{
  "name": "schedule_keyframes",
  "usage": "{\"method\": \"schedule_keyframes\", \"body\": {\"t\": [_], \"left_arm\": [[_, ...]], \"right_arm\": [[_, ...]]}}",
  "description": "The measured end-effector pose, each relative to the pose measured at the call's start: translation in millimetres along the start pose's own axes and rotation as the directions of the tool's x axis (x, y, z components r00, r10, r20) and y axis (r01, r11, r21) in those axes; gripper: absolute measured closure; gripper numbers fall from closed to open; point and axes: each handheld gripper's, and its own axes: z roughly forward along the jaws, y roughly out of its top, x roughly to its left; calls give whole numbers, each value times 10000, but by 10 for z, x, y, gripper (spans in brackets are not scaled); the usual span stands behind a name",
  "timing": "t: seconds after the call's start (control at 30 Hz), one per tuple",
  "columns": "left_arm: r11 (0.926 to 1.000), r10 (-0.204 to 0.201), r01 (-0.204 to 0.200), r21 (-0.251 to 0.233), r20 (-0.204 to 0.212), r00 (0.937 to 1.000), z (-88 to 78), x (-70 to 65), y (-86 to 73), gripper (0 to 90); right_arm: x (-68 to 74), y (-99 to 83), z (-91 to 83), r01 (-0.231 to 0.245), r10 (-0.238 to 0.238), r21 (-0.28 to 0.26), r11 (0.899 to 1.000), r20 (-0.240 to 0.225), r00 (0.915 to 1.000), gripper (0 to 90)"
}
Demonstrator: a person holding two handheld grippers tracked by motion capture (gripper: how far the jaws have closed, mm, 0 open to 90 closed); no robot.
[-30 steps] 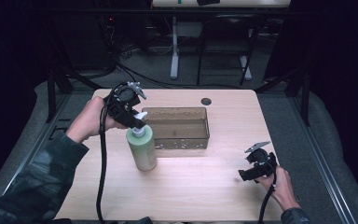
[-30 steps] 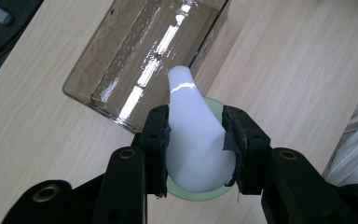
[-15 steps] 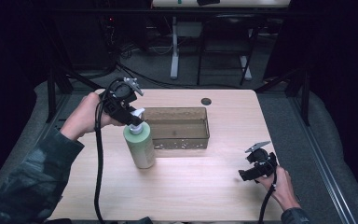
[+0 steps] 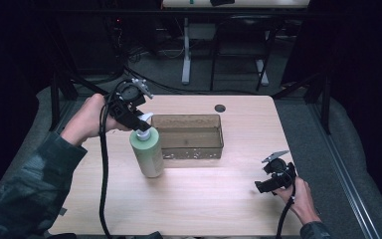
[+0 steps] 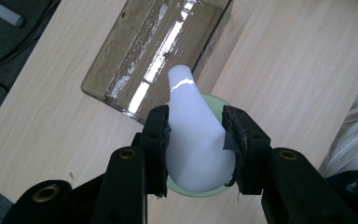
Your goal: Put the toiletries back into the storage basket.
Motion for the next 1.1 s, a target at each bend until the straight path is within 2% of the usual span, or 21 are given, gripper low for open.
{"method": "schedule_keyframes", "body": {"t": [0.67,1.1], "left_arm": [[9995,317,-317,-45,-28,9995,-93,-38,157,631],[9987,517,-518,-12,-199,9985,-204,-46,264,631]], "right_arm": [[2,-1,2,97,-97,45,9999,51,9999,64],[-1,-4,8,110,-110,122,9999,75,9999,0]]}}
